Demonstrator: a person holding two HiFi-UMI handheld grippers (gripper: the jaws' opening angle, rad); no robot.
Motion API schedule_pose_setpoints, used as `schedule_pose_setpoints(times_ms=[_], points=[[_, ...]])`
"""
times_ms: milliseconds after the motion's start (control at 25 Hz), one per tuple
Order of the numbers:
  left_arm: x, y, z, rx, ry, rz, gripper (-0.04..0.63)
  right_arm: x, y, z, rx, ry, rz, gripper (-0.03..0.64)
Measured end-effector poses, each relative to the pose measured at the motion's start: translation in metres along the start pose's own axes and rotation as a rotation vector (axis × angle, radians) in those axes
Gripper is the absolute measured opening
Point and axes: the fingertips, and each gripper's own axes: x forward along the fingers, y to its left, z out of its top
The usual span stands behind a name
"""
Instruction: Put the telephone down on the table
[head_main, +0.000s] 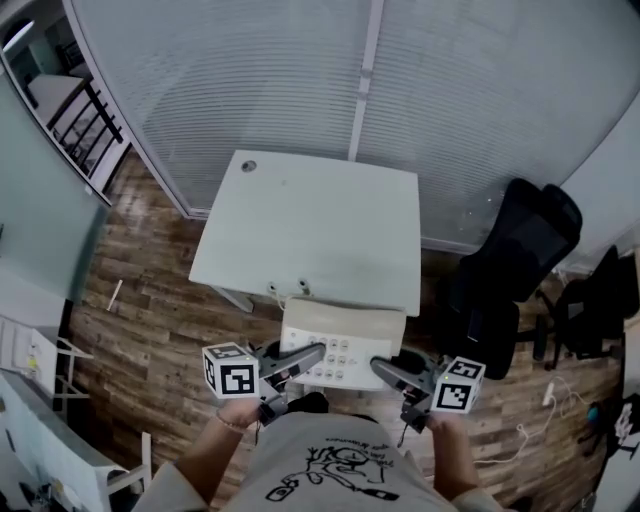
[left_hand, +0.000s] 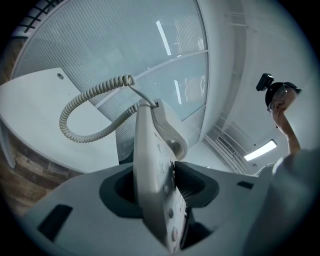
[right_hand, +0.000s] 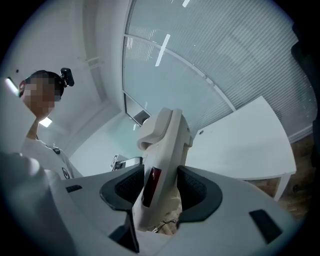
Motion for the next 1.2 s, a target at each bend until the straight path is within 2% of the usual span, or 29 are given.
schedule_pose_setpoints(times_ms=[200,640,1200], points=[[-0.002,0.018,0.021,0.003,0.023,-0.003,0.183,0.022,-0.01,0.01,0.013,0.0,-0.005,0.221],[0.003,0.039,0.044,-0.026,0.018,-0.005,0.183,0.043,-0.026,0.028,0.021,0.005,-0.008,0.221],[0.059,0.066,0.082,-0.03,0.028,0.0,0.183,0.042,-0.08,0.078,0.028,-0.007,-0.007,0.221]])
